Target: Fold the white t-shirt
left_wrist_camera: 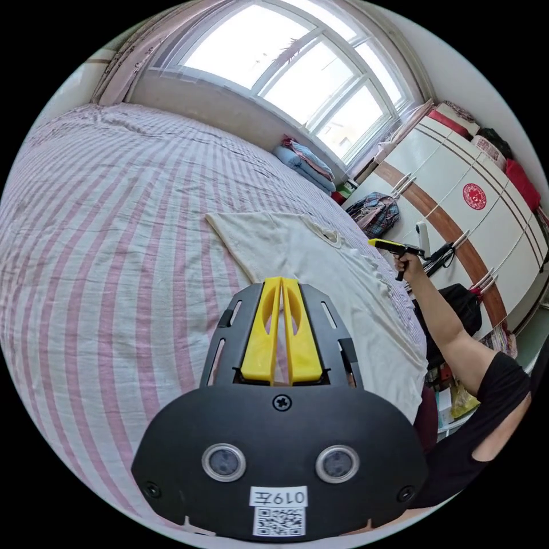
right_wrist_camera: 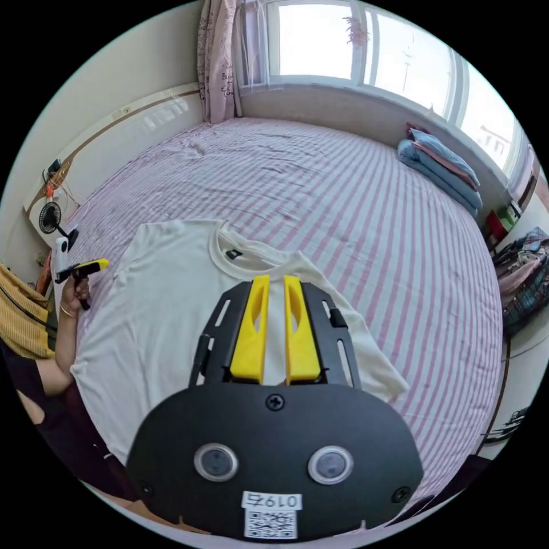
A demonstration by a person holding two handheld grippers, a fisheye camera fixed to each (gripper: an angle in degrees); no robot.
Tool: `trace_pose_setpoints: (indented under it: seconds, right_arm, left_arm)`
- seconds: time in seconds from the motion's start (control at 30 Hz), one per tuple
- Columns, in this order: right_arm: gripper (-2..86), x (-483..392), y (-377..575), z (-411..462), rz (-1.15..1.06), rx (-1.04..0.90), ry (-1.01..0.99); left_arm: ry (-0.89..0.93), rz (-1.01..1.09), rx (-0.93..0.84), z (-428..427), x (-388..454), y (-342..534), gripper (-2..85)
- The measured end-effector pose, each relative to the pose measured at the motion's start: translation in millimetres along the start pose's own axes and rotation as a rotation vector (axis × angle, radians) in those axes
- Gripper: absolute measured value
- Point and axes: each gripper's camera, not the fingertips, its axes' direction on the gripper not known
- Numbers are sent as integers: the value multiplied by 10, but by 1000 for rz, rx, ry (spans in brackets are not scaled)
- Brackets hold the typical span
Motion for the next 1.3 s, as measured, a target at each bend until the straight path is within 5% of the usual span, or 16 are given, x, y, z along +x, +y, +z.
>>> trace_pose_setpoints:
  seconds: [0.3,0.57,0.73,1.3]
  right_arm:
    - [57,1326,1193,-985,195,17,39]
    - [81,1877,1223,-894,275,52,-80]
    - [81,2077,1075,-920,261,64,-139]
    - [2,2554,1104,-1071,350,119,-347]
  left_arm:
    - [113,350,-28,-113,1707,-257,10]
    - [104,844,-180,1855,4024,-32,16]
    - [58,947,-117,2430,4506,-15,32]
    - [-112,1105,-312,3353,5026,46,35]
